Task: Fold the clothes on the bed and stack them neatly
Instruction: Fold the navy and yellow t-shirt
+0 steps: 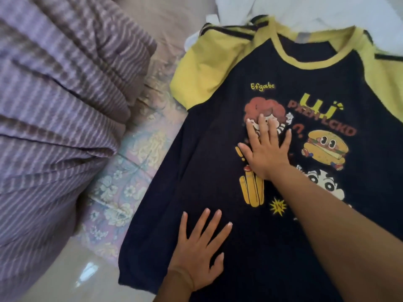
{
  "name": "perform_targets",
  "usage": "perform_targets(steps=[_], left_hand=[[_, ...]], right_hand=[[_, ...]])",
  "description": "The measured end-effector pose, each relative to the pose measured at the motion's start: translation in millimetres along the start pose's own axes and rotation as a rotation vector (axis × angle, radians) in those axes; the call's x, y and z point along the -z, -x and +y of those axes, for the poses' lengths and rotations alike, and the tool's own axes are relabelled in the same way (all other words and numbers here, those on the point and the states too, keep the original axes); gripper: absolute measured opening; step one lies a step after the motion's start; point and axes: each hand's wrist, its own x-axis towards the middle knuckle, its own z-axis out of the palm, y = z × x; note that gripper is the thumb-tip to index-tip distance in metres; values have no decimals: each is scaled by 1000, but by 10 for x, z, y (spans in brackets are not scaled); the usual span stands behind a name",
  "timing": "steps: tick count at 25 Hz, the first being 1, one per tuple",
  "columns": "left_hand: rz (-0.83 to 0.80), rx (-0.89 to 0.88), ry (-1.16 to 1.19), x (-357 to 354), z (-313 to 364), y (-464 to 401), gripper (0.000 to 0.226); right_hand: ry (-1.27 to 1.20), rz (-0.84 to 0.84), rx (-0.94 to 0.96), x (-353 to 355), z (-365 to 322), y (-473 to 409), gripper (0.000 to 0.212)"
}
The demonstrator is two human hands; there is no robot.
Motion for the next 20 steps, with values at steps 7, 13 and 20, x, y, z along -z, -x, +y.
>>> perform_targets(steps=[7, 13, 20], left_hand=[[110, 210, 98, 417, -595, -1952, 56], [7, 229, 73, 244, -747, -2285, 65], [-61, 241, 79, 273, -773, -2348, 67]], right_hand=[[20, 364, 38, -172, 21, 153, 57], [42, 466, 116, -83, -7, 159, 55], [-186, 539, 219, 1222, -646, -1242, 45]])
